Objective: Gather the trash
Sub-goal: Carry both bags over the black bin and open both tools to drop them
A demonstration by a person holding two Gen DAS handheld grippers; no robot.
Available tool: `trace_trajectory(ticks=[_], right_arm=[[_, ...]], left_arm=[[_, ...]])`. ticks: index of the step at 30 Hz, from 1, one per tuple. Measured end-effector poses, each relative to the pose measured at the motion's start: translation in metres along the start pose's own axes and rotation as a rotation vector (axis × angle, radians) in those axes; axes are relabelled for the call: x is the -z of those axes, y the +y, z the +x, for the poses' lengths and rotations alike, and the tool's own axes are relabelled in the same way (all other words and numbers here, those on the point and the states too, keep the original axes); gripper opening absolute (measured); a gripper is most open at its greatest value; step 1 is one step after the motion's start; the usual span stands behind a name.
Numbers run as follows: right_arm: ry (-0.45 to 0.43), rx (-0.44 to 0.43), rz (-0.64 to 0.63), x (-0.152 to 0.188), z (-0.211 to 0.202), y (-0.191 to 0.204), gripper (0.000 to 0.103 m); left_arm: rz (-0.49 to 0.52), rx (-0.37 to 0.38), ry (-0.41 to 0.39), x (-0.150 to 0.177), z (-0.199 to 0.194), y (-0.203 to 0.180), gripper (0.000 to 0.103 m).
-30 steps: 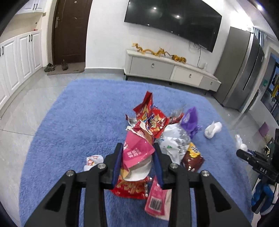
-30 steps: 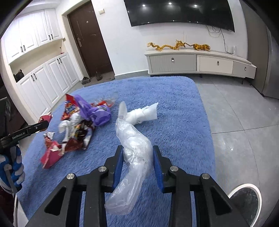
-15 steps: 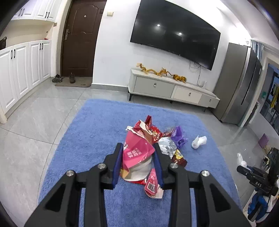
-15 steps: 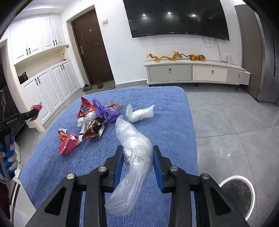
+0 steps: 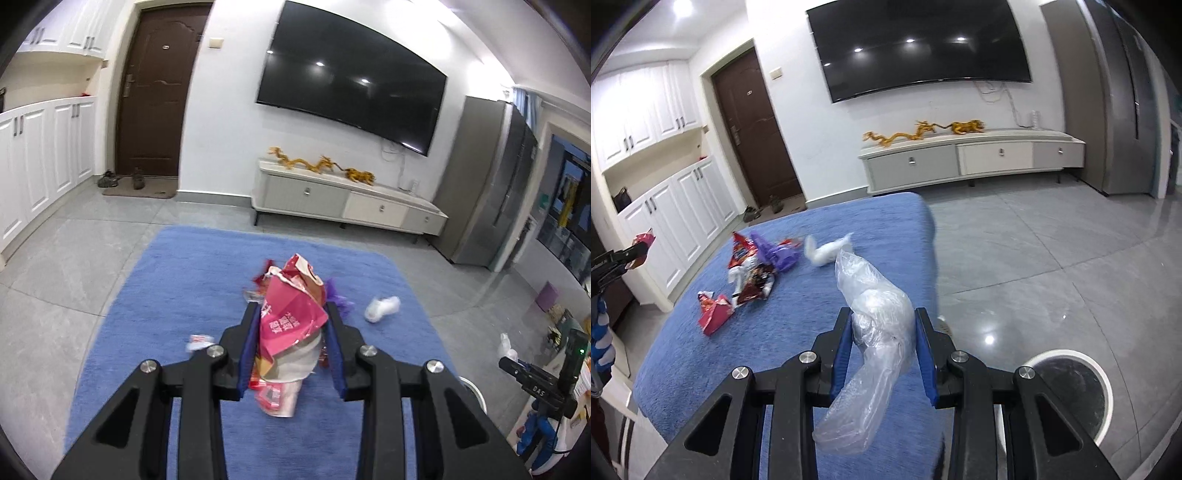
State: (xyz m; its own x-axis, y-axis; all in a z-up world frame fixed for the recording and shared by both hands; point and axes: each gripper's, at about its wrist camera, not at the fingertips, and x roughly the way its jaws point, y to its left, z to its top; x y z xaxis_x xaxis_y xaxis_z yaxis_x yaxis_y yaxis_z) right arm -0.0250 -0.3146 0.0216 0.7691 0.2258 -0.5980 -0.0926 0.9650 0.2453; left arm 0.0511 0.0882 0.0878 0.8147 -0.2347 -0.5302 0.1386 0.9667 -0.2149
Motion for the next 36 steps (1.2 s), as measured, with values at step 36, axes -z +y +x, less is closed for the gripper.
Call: trace_trajectory(ticks=[36], right_arm=[[0.145, 0.292, 0.439, 0.109, 0.008, -0.258, 0.032]], left_arm=[[0.332, 0.608, 0.579, 0.144, 0.237, -0.445, 0.035]])
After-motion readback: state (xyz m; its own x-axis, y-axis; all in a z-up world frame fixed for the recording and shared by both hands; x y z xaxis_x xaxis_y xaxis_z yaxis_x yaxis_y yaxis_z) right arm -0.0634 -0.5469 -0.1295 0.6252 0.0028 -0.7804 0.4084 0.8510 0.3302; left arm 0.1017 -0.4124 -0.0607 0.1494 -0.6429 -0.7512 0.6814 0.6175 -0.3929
